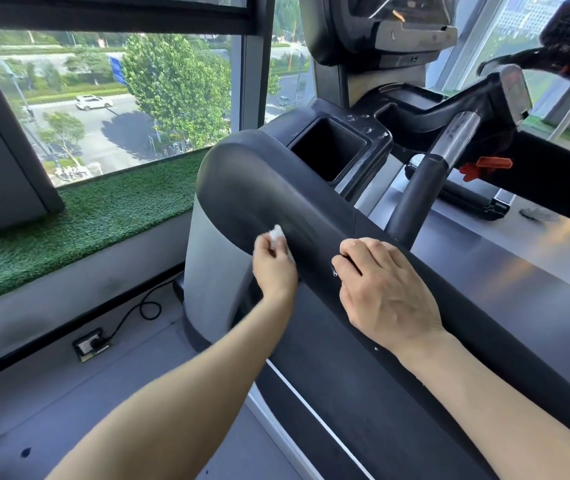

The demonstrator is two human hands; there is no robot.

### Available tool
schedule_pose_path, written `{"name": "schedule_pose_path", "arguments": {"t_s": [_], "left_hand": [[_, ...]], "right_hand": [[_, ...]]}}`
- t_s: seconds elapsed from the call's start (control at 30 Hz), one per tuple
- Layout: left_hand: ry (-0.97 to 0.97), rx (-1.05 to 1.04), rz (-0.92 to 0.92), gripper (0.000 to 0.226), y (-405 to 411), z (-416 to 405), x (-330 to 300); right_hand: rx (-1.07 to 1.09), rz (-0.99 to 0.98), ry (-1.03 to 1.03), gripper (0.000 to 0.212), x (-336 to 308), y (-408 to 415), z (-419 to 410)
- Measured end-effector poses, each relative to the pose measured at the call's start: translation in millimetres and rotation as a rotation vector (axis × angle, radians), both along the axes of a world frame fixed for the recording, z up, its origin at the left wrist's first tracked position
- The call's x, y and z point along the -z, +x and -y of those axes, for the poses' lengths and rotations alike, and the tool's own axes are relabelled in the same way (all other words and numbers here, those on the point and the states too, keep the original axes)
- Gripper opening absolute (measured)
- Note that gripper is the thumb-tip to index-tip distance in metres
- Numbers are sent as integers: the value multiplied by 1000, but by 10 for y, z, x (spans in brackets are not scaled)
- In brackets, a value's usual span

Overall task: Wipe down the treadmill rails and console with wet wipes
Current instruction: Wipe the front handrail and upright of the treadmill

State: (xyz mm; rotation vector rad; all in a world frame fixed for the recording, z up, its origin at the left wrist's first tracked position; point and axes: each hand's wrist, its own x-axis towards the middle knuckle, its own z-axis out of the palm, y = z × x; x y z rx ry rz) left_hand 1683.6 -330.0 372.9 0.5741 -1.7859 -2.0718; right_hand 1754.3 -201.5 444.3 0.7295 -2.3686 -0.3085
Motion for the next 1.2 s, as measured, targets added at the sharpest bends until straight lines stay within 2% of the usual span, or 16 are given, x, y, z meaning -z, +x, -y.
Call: {"name": "schedule_pose_path", "arguments": {"t_s": [0.13,0.3,0.43,0.53,0.7,0.87,0.97,1.1,1.2], "left_hand": [[105,212,-94,24,599,-371,188],[146,73,84,33,-25,-9,140],[204,-13,266,30,-594,355,132],[203,22,208,30,-505,276,201],[204,232,98,21,155,-138,367],[225,9,98,31,-493,312,144],[132,-52,145,34,-720,447,75],[1,6,21,30,-164,44,5],[-43,147,-135,24,375,-281,31]], "right_hand": [[3,-5,3,21,-5,2,4],[1,-2,5,21,0,-5,-13],[1,4,8,22,3,-9,-14],[0,-2,1,21,14,-13,-8],[9,-13,15,22,15,-12,-4],[11,-7,9,22,-2,0,-5],[1,-9,18,23,7,-13,-12],[1,-12,7,23,15,-5,-21],[-35,-10,-42,25,-5,33,-21]]}}
